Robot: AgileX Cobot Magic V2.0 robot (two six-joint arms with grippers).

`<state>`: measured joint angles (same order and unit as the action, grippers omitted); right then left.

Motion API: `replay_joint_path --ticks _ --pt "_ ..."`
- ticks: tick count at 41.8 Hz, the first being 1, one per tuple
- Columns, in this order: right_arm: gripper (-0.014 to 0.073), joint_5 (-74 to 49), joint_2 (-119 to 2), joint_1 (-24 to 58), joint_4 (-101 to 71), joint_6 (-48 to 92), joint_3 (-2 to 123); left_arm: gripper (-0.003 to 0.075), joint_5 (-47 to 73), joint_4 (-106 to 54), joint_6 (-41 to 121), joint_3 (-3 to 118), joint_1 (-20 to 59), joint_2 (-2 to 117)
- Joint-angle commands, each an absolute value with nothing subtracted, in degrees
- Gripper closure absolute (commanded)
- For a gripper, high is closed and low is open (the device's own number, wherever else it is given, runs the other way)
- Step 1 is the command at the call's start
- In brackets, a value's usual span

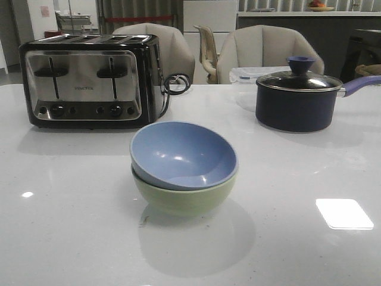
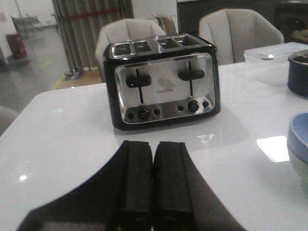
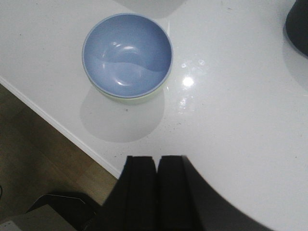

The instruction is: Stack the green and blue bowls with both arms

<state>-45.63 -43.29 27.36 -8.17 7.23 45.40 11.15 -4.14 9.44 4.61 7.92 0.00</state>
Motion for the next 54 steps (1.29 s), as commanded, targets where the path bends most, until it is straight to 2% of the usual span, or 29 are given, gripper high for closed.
replay_joint_path --ticks 1,12,13,45,49,54 --pt "0.0559 -42.4 -43.3 27.2 -8.3 7.8 46.9 0.0622 -0.8 -4.8 9.4 2.6 6.4 -1.3" --pt "0.0559 -42.9 -43.3 27.2 -8.3 7.8 46.9 0.0622 -3.9 -4.9 9.3 -0.6 6.0 -1.3" --pt "0.0559 -42.9 -43.3 27.2 -8.3 7.8 46.9 0.0622 -3.5 1.7 1.1 -0.7 5.9 -1.3" --pt "0.0559 -42.5 -42.5 27.2 -8.3 7.8 46.4 0.0622 -3.5 1.7 1.1 -0.7 5.9 -1.3" --pt "0.0559 -41.4 -39.0 24.2 -8.8 7.8 43.5 0.0622 -3.5 1.7 1.1 -0.7 5.9 -1.3" --pt "0.0559 -33.8 -32.7 16.4 -8.5 7.8 37.2 0.0622 -3.5 1.7 1.1 -0.7 5.9 -1.3"
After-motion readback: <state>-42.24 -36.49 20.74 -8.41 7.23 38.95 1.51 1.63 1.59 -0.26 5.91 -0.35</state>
